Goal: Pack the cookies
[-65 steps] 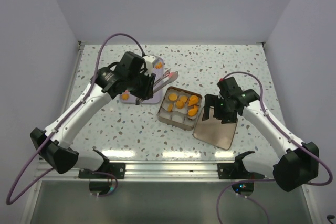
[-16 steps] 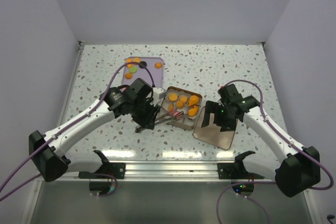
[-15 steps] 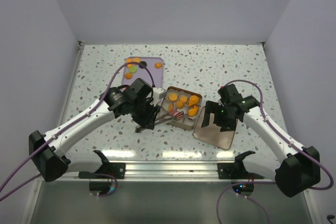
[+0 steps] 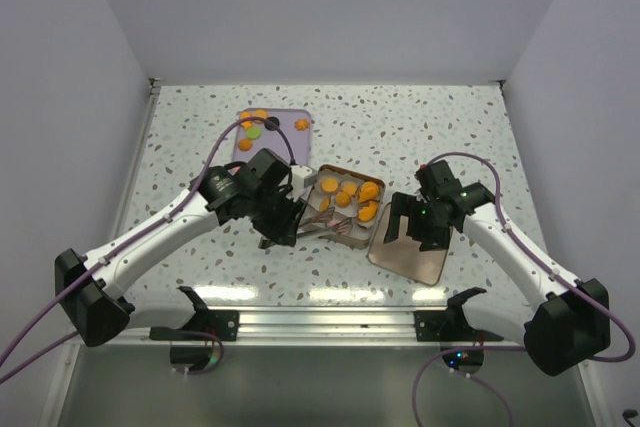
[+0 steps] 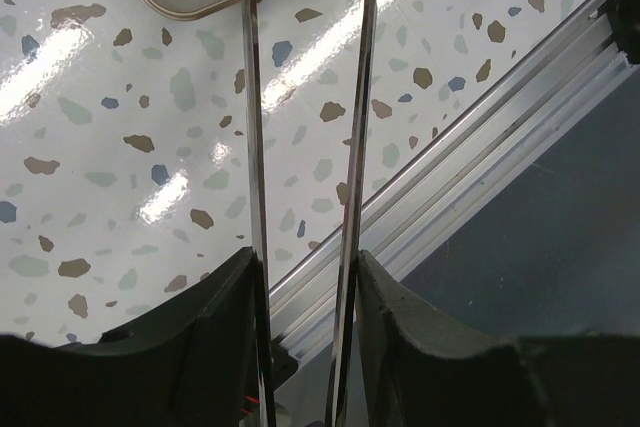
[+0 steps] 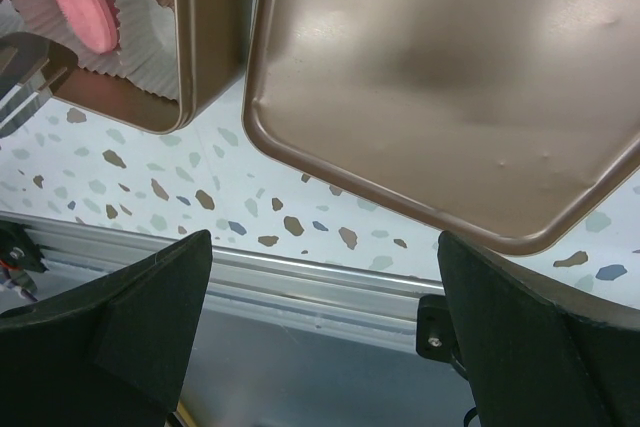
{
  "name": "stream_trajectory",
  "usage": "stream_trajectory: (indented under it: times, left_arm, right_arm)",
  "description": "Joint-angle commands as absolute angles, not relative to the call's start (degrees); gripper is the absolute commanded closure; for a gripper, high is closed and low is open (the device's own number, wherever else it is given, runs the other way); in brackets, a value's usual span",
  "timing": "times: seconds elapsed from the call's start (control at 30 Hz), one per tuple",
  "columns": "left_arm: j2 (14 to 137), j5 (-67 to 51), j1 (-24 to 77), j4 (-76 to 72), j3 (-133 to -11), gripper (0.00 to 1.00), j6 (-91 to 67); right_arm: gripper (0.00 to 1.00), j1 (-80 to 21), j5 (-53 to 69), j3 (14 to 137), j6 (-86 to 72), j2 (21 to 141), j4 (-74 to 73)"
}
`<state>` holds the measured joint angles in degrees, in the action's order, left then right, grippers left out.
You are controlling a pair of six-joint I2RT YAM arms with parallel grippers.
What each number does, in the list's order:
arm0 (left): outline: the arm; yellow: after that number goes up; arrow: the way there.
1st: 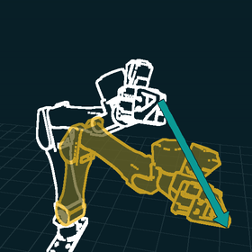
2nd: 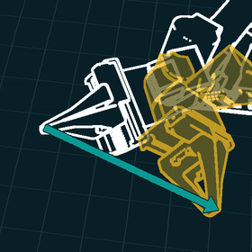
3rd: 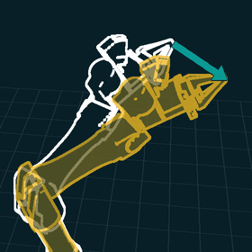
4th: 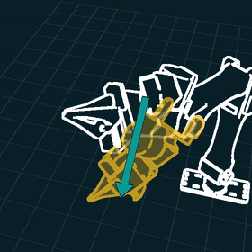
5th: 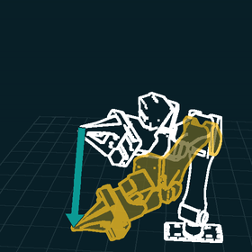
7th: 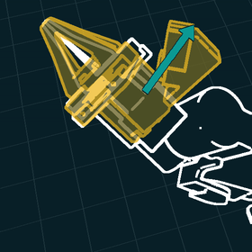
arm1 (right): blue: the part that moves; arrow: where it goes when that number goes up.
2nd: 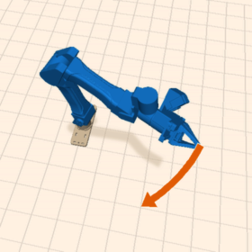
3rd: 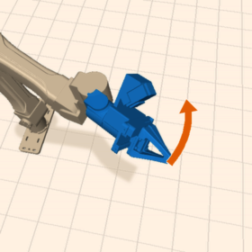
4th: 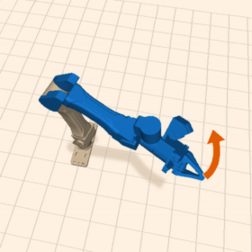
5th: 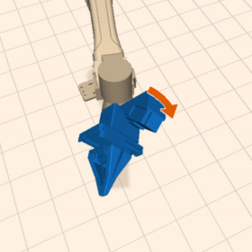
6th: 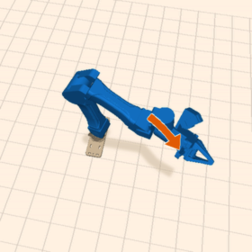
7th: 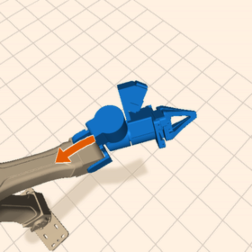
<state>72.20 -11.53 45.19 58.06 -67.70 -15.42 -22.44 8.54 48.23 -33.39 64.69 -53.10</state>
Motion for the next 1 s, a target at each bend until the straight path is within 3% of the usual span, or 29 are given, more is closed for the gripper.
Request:
stream_trajectory:
  times: [0.0, 0.2, 0.57, 0.97]
  left_arm:
    - [71.63, -11.34, 45.53, 55.81, -69.52, 0.53, -14.59]
    - [71.98, -10.64, 45.53, 55.81, -71.1, 0.54, -14.59]
    - [79.53, -2.82, 43.86, 56.95, -87.88, 0.54, -15.65]
    - [91.57, 5.19, 28.4, 52.56, -95.09, 0.53, -17.23]
  right_arm:
    - [0.01, -22.24, 8.17, 47.9, -33.4, 64.25, -52.47]
    - [0.01, -22.24, 8.09, 47.99, -33.4, 64.77, -52.21]
    - [0.01, -22.15, 5.98, 48.42, -32.43, 63.54, -54.05]
    - [0.01, -22.24, 4.04, 51.24, -31.12, 64.77, -55.46]
